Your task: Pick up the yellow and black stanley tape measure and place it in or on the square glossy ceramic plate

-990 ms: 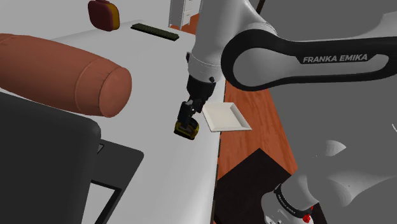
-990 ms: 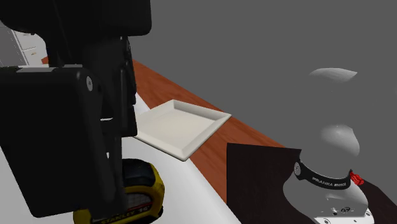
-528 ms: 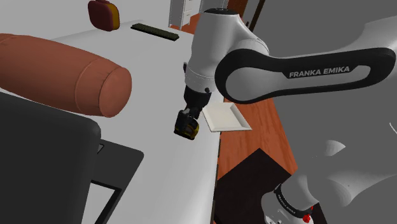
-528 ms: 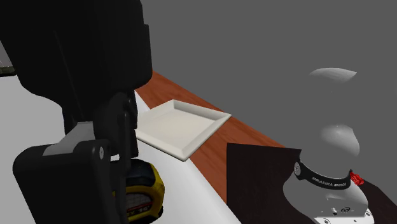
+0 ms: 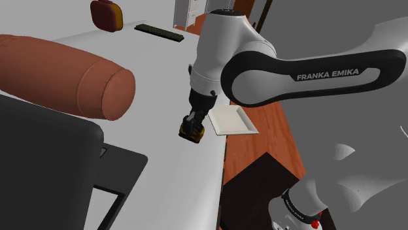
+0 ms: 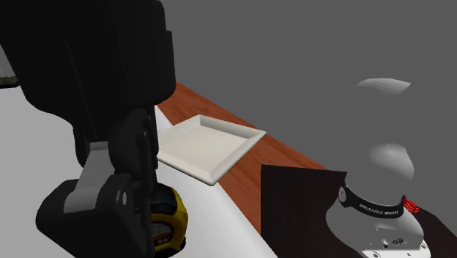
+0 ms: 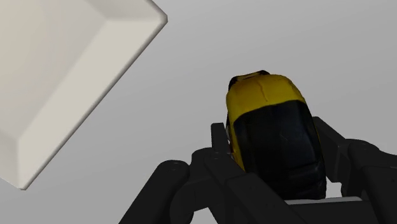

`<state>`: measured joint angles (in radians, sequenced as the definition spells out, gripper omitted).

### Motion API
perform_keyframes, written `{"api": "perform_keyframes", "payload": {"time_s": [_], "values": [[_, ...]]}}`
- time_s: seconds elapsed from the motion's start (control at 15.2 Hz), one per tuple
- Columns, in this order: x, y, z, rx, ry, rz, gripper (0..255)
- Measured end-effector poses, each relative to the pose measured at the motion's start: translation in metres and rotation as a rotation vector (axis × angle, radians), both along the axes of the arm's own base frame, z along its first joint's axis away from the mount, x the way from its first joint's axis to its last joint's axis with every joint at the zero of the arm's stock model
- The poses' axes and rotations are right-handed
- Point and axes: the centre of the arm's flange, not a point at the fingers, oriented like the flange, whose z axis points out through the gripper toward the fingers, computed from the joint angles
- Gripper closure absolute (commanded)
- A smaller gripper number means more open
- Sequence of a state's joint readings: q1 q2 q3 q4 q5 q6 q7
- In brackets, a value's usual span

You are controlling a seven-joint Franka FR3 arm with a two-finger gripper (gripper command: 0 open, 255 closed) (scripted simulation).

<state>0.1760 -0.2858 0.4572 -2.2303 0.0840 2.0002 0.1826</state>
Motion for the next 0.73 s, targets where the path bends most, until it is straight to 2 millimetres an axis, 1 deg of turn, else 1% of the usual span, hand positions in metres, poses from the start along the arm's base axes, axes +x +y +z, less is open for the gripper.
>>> {"api": "perform_keyframes", "payload": {"time_s": [0.53,0.73], "values": [[0.000,-0.001,0.000,0.000,-0.001,-0.001,255],[0.000,0.000,0.010,0.000,0.001,0.000,255]]}}
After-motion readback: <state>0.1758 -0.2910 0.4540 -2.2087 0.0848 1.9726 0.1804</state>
